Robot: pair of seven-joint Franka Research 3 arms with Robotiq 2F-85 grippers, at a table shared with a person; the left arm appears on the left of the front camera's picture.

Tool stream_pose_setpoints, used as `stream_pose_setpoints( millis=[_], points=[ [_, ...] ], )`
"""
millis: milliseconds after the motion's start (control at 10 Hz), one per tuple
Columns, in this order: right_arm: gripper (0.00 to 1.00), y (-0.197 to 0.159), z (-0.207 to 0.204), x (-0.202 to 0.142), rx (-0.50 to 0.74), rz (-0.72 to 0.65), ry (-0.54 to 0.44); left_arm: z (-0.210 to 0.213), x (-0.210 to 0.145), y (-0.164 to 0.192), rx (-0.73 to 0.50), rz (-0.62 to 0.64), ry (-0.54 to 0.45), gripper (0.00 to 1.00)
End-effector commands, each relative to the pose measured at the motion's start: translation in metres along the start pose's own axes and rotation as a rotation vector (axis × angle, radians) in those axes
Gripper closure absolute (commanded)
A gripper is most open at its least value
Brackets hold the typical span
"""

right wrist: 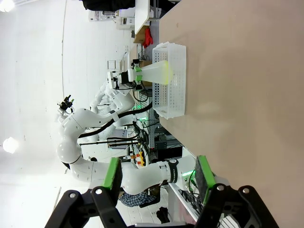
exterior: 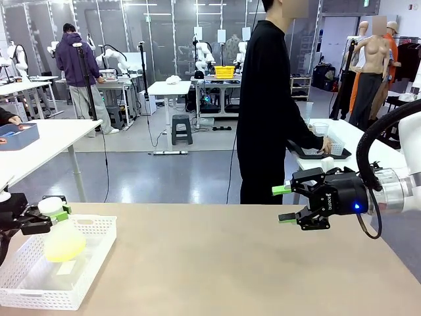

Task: Prepare the solutions needed for the experiment.
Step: When the human places the Big flask in the center of the table, pick up the Big flask and place it in the left Organizing basket.

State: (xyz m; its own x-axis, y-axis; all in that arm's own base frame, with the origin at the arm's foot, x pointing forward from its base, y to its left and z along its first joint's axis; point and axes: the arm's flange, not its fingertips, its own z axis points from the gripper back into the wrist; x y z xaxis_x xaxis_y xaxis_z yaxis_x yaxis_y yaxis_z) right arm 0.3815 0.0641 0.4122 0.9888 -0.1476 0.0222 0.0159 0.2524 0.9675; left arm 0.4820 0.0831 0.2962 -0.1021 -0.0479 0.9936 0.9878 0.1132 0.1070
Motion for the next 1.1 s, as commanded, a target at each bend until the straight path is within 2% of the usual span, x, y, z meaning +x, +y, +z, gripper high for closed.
stream_pose_setpoints(
  millis=[0, 1000],
  points=[
    [0.22, 0.0, -0.001, 0.0, 0.004, 0.008, -0.002, 0.003, -0.025, -0.007, -0.027, -0.046, -0.009, 0.99],
    [0.22, 0.0, -0.001, 0.0, 0.004, 0.008, -0.002, 0.002, -0.059, 0.004, -0.032, -0.003, 0.049, 0.99]
  ],
)
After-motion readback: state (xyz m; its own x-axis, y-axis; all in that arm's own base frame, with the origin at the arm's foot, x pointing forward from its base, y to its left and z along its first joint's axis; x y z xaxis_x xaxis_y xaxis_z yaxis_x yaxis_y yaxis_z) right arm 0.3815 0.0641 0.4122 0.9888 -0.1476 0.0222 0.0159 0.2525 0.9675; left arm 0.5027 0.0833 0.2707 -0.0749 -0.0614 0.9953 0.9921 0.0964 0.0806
